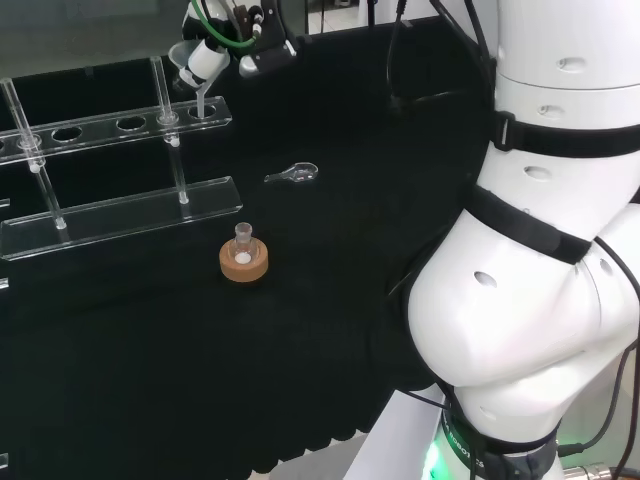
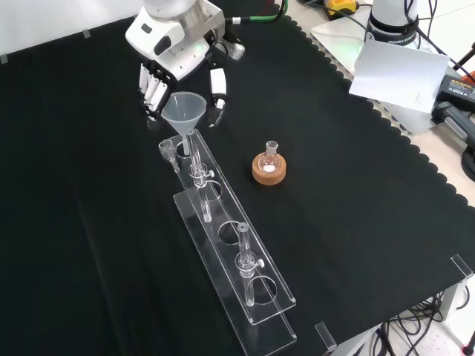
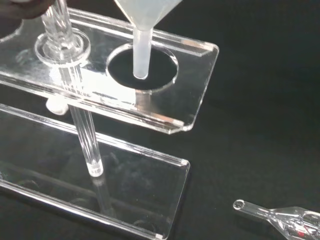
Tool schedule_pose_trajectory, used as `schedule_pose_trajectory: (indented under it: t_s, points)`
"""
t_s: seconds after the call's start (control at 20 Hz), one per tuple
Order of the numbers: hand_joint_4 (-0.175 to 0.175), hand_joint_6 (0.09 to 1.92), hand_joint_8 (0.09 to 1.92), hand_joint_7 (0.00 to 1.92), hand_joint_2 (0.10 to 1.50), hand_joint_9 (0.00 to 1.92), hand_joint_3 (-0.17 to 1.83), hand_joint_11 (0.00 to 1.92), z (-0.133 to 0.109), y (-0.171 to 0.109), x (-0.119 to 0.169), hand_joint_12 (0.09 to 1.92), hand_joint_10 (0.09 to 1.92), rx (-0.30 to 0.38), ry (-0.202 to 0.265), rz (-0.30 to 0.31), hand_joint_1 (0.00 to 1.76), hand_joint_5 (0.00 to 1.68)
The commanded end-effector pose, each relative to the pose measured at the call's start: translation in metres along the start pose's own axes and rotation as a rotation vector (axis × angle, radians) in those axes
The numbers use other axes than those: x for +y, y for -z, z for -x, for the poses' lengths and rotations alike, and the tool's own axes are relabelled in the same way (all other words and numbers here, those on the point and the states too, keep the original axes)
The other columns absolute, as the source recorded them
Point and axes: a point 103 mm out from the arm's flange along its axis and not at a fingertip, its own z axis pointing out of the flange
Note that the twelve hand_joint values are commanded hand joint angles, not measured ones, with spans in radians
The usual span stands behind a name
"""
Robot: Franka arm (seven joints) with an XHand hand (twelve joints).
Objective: Put the funnel back on the funnel stand.
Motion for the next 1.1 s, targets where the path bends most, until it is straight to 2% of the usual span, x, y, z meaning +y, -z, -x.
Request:
schedule_pose_trajectory:
  t_s: [0.05,0.7,0.85,1.0,1.1]
  points:
    - [-0.019,0.67,0.64,0.80,0.83,1.22,0.50,0.95,0.001,-0.007,0.000,1.00,0.17,0.002,0.003,-0.007,0.80,0.90]
    - [-0.031,0.69,0.65,0.71,0.82,1.16,0.51,0.91,0.001,-0.024,0.016,1.01,0.15,0.002,0.023,-0.037,0.79,0.79]
    - [-0.034,0.70,0.68,0.60,0.81,1.09,0.51,0.83,-0.001,-0.028,0.019,1.07,0.14,0.018,0.030,-0.059,0.78,0.67]
    - [-0.039,0.51,0.72,0.39,0.77,0.88,0.53,0.61,0.000,-0.032,0.019,1.21,0.16,0.029,0.031,-0.089,0.74,0.44]
    - [-0.041,0.31,0.73,0.25,0.73,0.69,0.54,0.48,0.000,-0.033,0.017,1.27,0.32,0.032,0.034,-0.102,0.72,0.36]
